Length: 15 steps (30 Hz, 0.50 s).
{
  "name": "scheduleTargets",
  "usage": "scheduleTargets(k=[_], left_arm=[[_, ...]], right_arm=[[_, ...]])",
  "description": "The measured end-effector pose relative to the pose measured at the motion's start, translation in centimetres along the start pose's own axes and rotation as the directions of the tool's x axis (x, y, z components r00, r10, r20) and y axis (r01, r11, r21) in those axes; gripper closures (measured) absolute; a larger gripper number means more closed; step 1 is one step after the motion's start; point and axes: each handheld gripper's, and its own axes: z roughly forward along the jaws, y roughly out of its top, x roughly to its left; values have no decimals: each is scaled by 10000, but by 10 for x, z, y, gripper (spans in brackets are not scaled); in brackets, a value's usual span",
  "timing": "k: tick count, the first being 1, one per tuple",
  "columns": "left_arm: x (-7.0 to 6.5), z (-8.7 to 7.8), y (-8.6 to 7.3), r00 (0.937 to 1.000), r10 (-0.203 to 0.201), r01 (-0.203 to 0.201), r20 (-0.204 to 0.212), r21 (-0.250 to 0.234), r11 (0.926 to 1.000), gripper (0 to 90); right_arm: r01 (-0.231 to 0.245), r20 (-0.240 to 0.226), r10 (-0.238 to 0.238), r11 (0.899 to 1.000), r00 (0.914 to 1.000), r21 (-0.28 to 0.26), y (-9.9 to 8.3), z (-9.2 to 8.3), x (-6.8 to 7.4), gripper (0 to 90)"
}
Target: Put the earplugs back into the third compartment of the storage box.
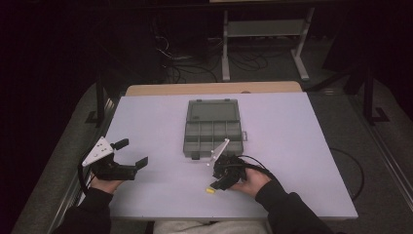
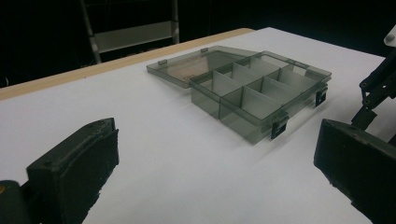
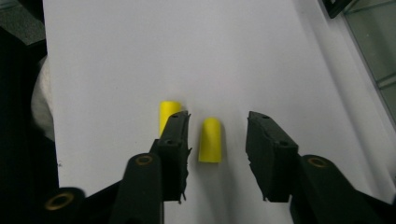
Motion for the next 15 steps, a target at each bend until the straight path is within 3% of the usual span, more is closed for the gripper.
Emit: scheduleTargets(k=[7,15], left_arm=[[0,0,0,10000,-19,19,29,-36,10000,0],[0,0,0,10000,-21,21,38,-22,10000,0]], right_arm=[[255,122,-258,9994,9996,252,1,3,3,775],[106,-6,-105,9997,9999,239,1,-1,1,792]])
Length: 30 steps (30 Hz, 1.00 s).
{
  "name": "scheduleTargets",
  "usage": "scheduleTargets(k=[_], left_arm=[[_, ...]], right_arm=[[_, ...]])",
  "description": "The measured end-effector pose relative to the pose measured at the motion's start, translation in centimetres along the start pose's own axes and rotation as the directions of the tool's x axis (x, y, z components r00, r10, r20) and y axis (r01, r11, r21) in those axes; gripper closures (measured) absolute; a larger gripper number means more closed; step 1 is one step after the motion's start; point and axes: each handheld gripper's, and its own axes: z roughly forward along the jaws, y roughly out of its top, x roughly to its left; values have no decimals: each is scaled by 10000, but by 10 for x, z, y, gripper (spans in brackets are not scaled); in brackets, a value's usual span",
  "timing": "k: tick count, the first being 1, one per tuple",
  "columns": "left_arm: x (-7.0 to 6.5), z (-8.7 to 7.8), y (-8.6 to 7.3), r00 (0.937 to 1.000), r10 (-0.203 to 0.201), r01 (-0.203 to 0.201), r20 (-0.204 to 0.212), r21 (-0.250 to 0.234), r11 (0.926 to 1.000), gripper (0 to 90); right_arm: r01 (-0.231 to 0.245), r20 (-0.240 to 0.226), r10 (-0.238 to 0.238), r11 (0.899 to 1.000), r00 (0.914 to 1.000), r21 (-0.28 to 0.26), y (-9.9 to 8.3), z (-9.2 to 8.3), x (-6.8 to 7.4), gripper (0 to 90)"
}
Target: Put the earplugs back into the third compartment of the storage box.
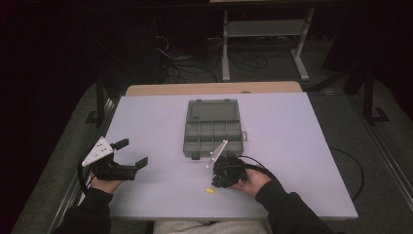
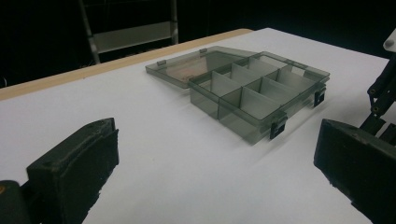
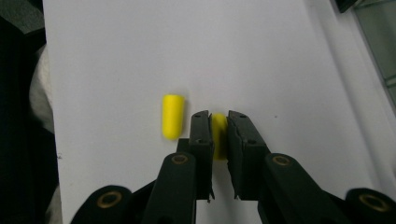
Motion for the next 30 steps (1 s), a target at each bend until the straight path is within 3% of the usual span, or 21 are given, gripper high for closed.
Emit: scheduleTargets(k=[11,30], left_arm=[[0,0,0,10000,20,-20,-13,80,10000,0],[0,0,0,10000,18,-18,-22,97,10000,0]], right_arm=[[-201,-65,198,9977,9998,-648,2,-21,-9,794],[-252,444,302,9938,9986,-1087,15,-57,-29,792]])
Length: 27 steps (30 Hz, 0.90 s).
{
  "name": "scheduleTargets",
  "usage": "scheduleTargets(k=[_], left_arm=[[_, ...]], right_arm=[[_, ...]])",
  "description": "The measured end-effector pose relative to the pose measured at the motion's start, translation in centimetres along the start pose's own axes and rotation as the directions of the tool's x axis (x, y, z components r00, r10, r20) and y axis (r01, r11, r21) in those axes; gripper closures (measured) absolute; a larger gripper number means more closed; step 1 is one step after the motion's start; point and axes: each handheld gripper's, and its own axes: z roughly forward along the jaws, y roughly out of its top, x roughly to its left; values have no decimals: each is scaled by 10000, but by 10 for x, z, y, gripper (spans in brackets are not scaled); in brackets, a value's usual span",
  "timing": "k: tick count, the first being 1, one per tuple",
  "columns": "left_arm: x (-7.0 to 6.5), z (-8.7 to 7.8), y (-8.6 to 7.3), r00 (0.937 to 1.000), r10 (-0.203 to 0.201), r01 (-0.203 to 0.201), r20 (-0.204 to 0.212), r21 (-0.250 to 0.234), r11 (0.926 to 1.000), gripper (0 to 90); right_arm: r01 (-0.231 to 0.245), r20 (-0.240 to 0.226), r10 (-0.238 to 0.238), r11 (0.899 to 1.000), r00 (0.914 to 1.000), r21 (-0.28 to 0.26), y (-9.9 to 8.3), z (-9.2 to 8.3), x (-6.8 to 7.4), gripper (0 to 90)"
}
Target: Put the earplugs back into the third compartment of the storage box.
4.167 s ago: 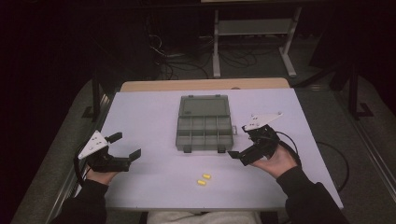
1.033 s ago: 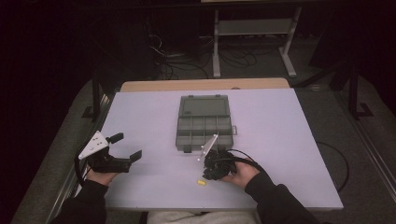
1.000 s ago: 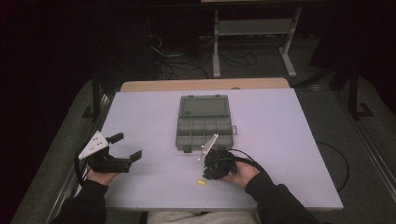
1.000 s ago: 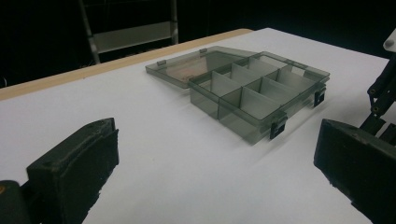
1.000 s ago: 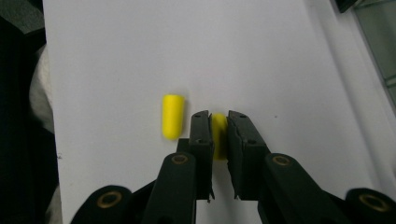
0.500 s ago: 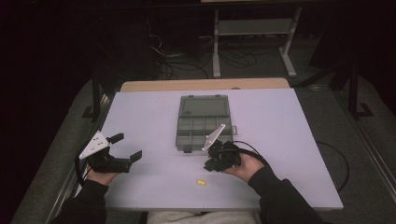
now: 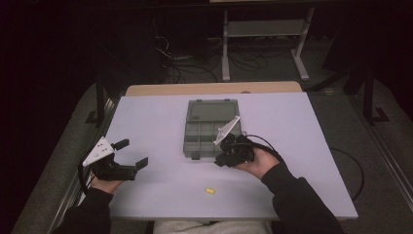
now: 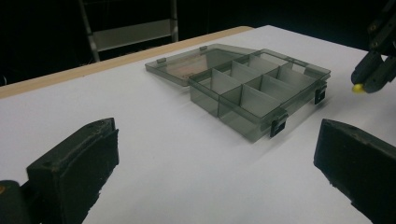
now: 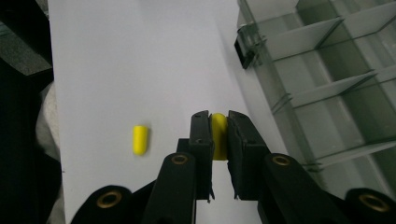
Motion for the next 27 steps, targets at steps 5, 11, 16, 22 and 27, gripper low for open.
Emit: scheduleTargets(k=[5,11,16,22,27], left_arm=[[0,0,0,10000,-1,1,9,-3,10000,0],[0,0,0,10000,-6,6,5,-3,10000,0],[0,0,0,10000,-9,9,21,-2,10000,0],[0,0,0,10000,-13,13,39,-23,10000,0],[0,0,0,10000,-14,14,43,-21,10000,0]], right_arm=[[-15,178,15,10000,9998,-18,7,-10,-6,792],[-18,301,19,10000,9995,-25,16,-19,-17,792],[31,392,-36,9999,9992,123,23,-22,-23,792],[-111,527,99,9997,9986,222,35,-27,-38,791],[-257,690,237,9993,9973,285,41,-30,-47,790]])
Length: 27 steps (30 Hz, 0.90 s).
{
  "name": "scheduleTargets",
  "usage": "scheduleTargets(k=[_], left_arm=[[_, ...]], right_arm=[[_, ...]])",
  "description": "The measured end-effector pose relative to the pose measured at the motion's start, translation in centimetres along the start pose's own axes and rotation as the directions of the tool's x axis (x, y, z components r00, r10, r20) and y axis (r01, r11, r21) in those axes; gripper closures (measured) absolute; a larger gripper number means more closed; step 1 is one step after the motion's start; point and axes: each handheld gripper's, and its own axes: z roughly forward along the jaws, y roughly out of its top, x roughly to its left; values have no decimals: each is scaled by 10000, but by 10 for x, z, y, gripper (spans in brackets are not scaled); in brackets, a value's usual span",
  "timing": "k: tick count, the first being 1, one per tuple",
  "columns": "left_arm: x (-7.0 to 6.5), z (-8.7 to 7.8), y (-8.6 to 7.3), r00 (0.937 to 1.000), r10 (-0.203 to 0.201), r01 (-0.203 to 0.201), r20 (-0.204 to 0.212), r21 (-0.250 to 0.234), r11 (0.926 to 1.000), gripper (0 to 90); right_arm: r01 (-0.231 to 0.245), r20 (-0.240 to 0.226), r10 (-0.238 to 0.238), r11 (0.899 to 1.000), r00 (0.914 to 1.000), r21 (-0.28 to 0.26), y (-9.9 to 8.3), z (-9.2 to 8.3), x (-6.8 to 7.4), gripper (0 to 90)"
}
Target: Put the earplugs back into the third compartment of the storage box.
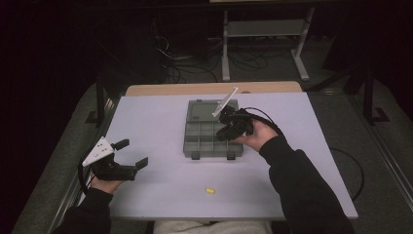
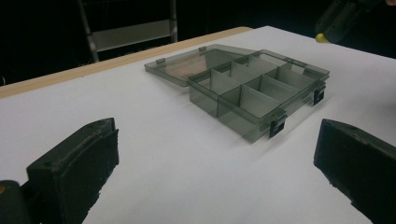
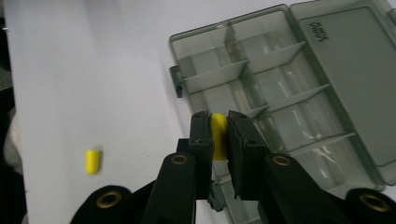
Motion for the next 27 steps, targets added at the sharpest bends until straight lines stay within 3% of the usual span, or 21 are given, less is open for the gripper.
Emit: scheduleTargets(k=[9,14,20,27], left_arm=[[0,0,0,10000,-1,1,39,7,10000,0],[0,0,0,10000,-21,22,75,-5,10000,0],[0,0,0,10000,-1,1,89,10,10000,0],[0,0,0,10000,9,-9,81,30,10000,0]], right_arm=[[-225,291,219,9996,9993,194,13,-3,-19,790],[-550,164,545,9980,9984,309,16,16,-34,790],[-798,464,766,9943,9960,701,16,39,-46,790],[-1091,622,1044,9910,9926,781,14,50,-58,790]])
